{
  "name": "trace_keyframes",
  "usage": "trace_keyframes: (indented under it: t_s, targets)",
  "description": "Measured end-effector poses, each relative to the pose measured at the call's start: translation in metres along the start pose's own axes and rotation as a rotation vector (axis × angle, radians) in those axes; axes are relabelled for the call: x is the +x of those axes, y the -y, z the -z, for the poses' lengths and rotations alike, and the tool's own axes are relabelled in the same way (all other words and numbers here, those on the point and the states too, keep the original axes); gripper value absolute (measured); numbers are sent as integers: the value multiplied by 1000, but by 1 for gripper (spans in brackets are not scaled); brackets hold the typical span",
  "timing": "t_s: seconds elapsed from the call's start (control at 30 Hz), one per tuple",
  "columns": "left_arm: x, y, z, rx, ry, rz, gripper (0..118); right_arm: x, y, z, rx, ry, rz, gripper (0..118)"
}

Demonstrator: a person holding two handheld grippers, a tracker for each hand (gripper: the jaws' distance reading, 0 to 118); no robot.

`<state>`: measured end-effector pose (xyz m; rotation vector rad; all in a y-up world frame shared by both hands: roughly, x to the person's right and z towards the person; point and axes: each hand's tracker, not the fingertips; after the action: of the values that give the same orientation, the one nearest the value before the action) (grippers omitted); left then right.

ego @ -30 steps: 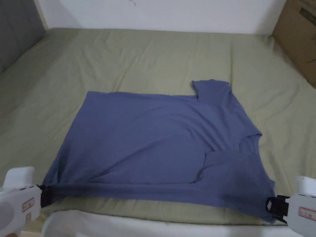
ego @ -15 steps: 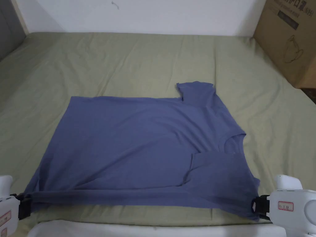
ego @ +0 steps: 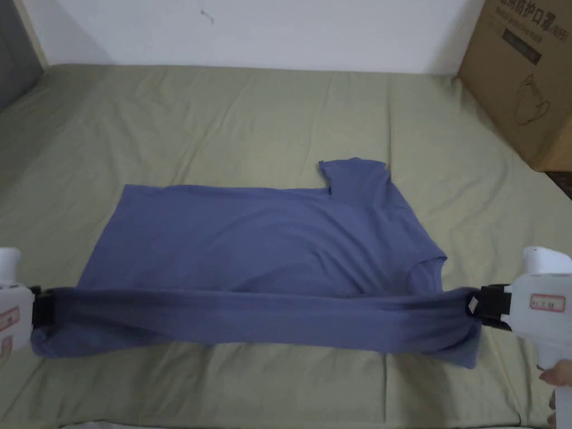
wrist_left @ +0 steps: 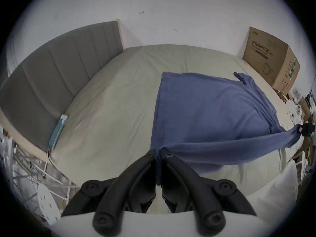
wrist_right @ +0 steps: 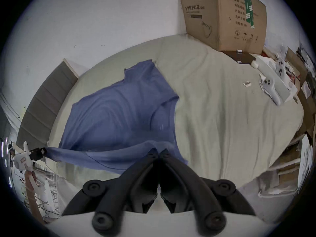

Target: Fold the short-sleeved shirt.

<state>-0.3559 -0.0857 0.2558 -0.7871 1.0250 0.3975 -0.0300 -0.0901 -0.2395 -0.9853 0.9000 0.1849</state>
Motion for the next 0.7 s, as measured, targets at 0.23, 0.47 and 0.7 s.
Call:
trace_keyframes:
  t_s: [0.23, 0.47, 0.7]
  targets:
    - [18, -36, 76, -82, -5, 74, 4, 2, -37, 82, -100, 88, -8, 0]
    - [22, -24, 95, -140, -35, 57, 109, -3, -39, 103, -154, 122, -17, 13]
    - [12, -12, 51, -77, 31, 2, 100, -9, -35, 61, -77, 102, -38, 68]
